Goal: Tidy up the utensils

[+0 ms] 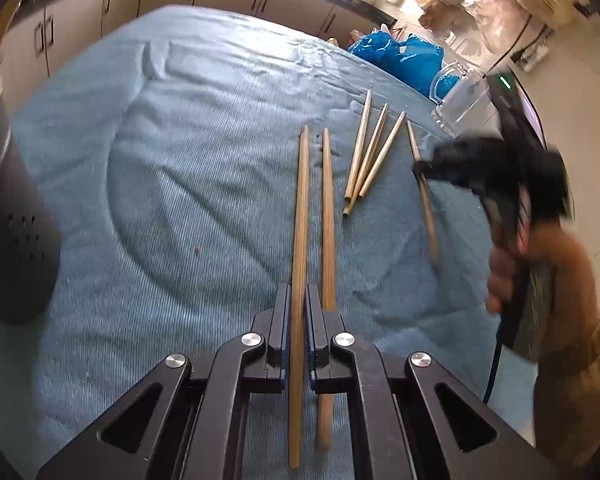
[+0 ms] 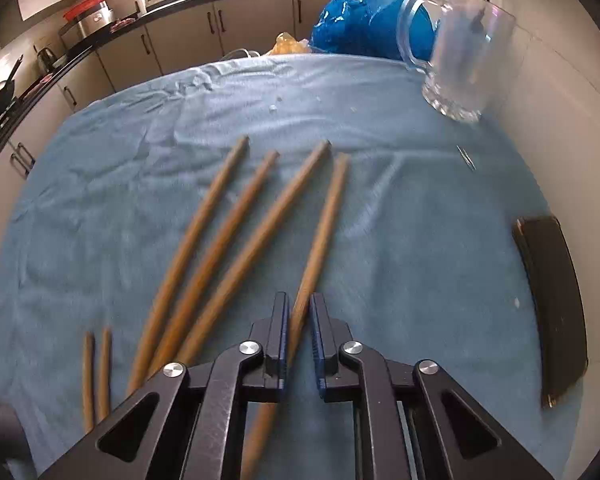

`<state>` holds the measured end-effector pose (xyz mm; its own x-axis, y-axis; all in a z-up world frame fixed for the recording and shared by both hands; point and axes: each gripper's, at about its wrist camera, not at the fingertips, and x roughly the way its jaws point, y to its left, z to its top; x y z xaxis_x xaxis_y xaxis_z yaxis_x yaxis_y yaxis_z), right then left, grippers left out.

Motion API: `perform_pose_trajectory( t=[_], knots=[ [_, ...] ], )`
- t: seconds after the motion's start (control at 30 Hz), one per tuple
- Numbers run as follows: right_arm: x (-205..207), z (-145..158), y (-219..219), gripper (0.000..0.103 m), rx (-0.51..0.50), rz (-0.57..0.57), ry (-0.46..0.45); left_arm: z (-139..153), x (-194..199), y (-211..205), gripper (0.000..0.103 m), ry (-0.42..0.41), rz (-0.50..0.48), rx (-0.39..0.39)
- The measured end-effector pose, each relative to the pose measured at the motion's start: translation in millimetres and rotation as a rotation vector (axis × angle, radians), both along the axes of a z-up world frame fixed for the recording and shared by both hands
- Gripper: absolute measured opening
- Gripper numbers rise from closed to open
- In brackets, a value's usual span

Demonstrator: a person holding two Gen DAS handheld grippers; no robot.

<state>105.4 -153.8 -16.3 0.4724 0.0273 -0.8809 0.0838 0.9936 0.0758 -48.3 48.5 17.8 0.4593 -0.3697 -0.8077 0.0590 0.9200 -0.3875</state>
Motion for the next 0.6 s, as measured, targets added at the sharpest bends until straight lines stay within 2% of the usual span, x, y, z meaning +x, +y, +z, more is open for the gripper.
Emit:
perform_pose_trajectory(
  t=[0.17, 0.27, 0.43, 0.47, 0.57, 0.6],
  knots=[
    [-53.9, -4.9, -16.8, 0.008, 0.02, 0.082, 0.007, -1.0, -24.5, 6.2, 0.006, 0.029, -0.028, -0.025],
    [-104.3, -5.8, -26.5, 0.008, 0.014, 0.156, 0.031, -0.7, -48.8, 8.4, 0.006, 0.042, -0.048, -0.028],
    [-162.0, -4.5, -34.7, 0.01, -0.008, 0.261, 0.098, 3.0, -76.2, 8.1, 0.007, 0.059, -0.087, 0.015],
    [-165.6, -3.3, -34.3, 0.015, -0.019, 0.274, 0.099, 4.0, -77.5, 5.7, 0.007, 0.07, -0.104, 0.038],
    [-167.4, -3.2, -32.9, 0.042, -0.033, 0.293, 0.129, 6.4, -75.4, 1.3, 0.007, 0.092, -0.12, 0.079],
    [-163.9, -3.2, -30.8, 0.044, -0.038, 0.297, 0.139, 7.0, -73.6, 0.6, 0.007, 0.102, -0.119, 0.085]
  ],
)
